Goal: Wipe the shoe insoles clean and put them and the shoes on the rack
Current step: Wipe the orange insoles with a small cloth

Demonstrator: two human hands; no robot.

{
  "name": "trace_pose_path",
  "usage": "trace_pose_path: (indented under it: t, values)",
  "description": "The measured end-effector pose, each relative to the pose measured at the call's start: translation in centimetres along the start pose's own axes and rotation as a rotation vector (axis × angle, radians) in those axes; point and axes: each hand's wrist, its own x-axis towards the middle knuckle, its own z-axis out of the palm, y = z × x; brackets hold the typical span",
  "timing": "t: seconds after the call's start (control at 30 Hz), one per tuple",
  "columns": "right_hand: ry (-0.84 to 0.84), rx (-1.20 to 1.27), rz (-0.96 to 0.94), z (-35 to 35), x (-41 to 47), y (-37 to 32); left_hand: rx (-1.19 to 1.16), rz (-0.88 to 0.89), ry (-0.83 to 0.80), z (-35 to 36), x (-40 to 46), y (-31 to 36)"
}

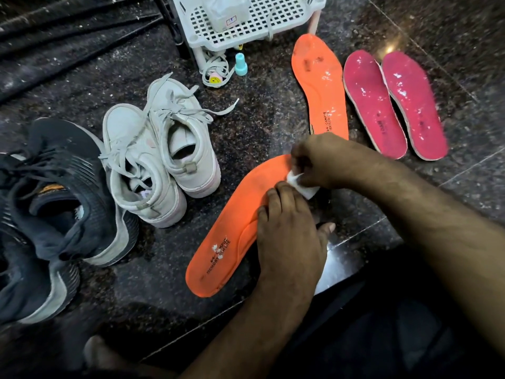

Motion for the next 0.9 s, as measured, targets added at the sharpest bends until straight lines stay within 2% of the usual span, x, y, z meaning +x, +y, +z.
trace_pose_path:
  t: [0.07, 0.13, 0.17, 0.23, 0.27, 0.37, 0.4, 0.43, 0.5, 0.53, 0.57, 0.63, 0.67, 0.7, 0.73, 0.8, 0.83, 0.9]
  values:
    - [0.1, -0.03, 0.066, -0.6, -0.1, 0.8, 0.024, 0.02, -0.029, -0.2, 0.0, -0.1]
    - [0.233, 0.044, 0.1, -1.0, -0.1, 1.4, 0.012, 0.03, -0.061, -0.7, 0.2, -0.2]
    - [0.204, 0.084, 0.091, -1.0, -0.2, 1.1, 0.004, 0.038, -0.05, -0.6, 0.3, -0.2]
    - [0.032, 0.063, 0.047, -0.3, 0.0, 0.4, -0.009, 0.04, -0.031, -0.6, 0.2, -0.2]
    - [0.035, 0.026, 0.044, 0.1, 0.1, 0.4, -0.008, 0.044, -0.042, -0.6, 0.1, -0.2]
    - [0.332, 0.027, 0.12, -1.1, 0.0, 1.1, -0.02, 0.045, -0.111, -1.0, 0.3, -0.4]
    - [0.366, 0.078, 0.115, -1.5, 0.1, 1.4, -0.027, 0.045, -0.132, -1.1, 0.5, -0.3]
    - [0.304, 0.12, 0.092, -1.7, 0.0, 1.1, -0.037, 0.043, -0.14, -1.1, 0.6, -0.3]
    - [0.054, 0.086, 0.035, -1.0, -0.1, 0.3, -0.058, 0.026, -0.135, -1.4, 0.7, -0.4]
    - [0.038, 0.037, 0.025, -0.4, 0.0, 0.3, -0.072, 0.031, -0.153, -1.6, 0.7, -0.5]
    - [0.102, 0.005, 0.054, -0.2, 0.3, 0.4, -0.091, 0.049, -0.174, -1.8, 0.7, -0.6]
    - [0.345, 0.035, 0.122, -1.1, 0.3, 0.7, -0.119, 0.084, -0.175, -2.1, 0.8, -1.1]
    - [0.388, 0.077, 0.112, -1.5, 0.2, 0.8, -0.137, 0.093, -0.155, -2.3, 0.9, -1.3]
    - [0.331, 0.127, 0.079, -1.7, 0.0, 0.7, -0.148, 0.103, -0.132, -2.4, 1.2, -1.6]
    - [0.196, 0.165, 0.047, -1.7, -0.3, 0.3, -0.166, 0.12, -0.123, -2.5, 1.6, -2.0]
    - [-0.005, 0.126, 0.023, -0.5, -0.7, -0.2, -0.211, 0.172, -0.168, -2.6, 2.7, -3.0]
    - [0.003, 0.094, 0.041, 0.1, -0.3, 0.1, -0.222, 0.197, -0.192, -2.5, 3.3, -3.8]
    - [0.155, 0.104, 0.103, 0.0, 0.5, 1.0, -0.203, 0.238, -0.19, -2.5, 4.5, -5.5]
